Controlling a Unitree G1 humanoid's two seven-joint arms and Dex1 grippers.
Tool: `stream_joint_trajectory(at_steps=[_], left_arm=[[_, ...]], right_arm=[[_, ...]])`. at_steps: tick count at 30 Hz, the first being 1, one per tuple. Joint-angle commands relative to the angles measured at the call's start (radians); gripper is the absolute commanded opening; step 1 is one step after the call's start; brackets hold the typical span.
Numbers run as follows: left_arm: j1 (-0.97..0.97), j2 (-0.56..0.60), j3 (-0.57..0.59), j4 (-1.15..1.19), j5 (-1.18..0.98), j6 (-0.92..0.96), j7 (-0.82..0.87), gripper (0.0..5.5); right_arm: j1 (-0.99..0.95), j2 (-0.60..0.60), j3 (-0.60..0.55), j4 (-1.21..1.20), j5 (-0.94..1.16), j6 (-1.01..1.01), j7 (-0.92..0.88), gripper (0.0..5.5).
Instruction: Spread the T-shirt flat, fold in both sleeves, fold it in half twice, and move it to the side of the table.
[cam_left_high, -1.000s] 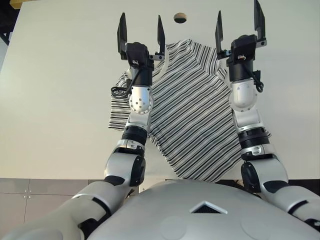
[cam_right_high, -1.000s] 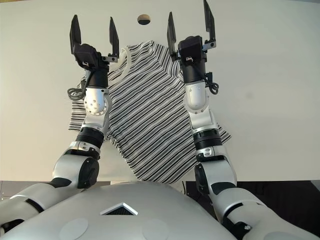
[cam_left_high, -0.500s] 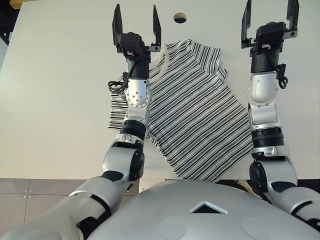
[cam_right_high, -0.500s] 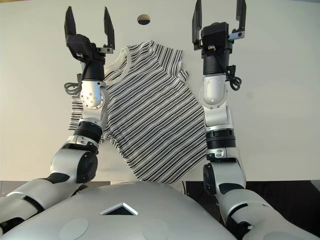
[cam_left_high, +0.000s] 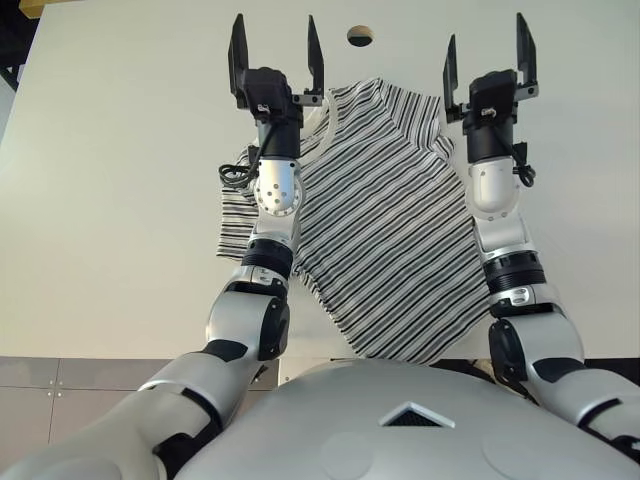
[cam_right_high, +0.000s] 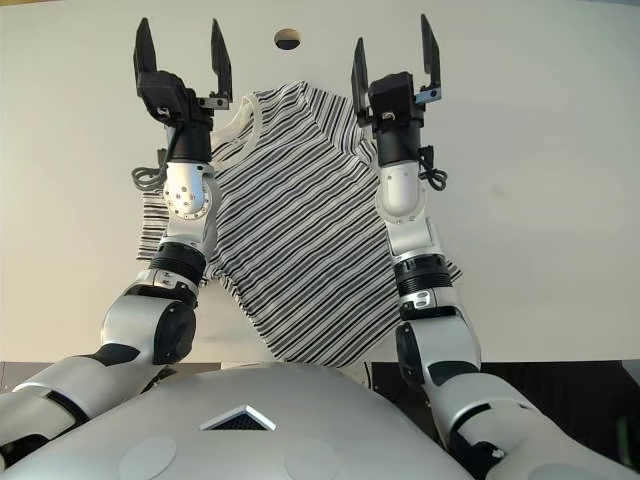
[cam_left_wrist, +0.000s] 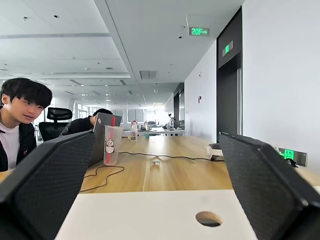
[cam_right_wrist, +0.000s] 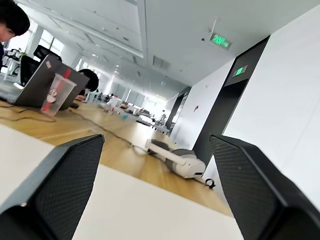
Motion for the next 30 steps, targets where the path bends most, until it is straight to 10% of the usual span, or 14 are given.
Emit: stream_joint_trajectory(at_steps=[1,15,30], left_arm=[[0.011,0.002,0.003,-0.023,-0.016,0.009,-0.013,4.54],[-0.023,-0.004,0.012,-0.029,-0.003,-0.002,0.021,4.54],[0.058,0.161,-0.030,-0.168,0.184,0.029,0.023,4.54]], right_arm=[[-0.029,-0.037,0.041,-0.012,-0.092,0.021,-0.011,3.89],[-0.410,-0.213,0.416,0.605,-0.440,0.139,0.332,3.89],[-0.297,-0.386,0.272,0.771,-0.273,0.288,0.184,3.89]])
